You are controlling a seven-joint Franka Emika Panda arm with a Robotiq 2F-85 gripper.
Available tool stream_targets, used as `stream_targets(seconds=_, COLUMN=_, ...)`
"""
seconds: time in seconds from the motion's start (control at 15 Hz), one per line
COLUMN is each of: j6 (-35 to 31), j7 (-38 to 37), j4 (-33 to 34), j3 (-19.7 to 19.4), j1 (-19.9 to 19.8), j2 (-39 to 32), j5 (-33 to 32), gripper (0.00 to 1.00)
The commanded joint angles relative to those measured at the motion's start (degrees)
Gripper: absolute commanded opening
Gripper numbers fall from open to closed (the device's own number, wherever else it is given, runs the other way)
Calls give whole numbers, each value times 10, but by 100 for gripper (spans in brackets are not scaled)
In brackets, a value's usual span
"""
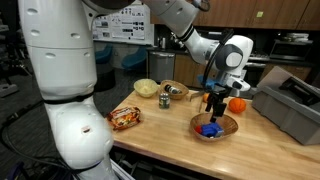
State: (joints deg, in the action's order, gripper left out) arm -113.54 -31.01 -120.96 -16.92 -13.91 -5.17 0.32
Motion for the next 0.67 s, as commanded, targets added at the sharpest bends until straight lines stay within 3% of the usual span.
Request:
stream_targets(seconds=0.0, j6=-26, j7=-14, j4=-27, j3=-6, j1=-11, j2=18, j5=15, gripper=100)
stream_targets(seconds=0.6, j6=-51, j7=-20, j4=-57, j3=-10, j1=-17, j2=10, j5=28, gripper=100)
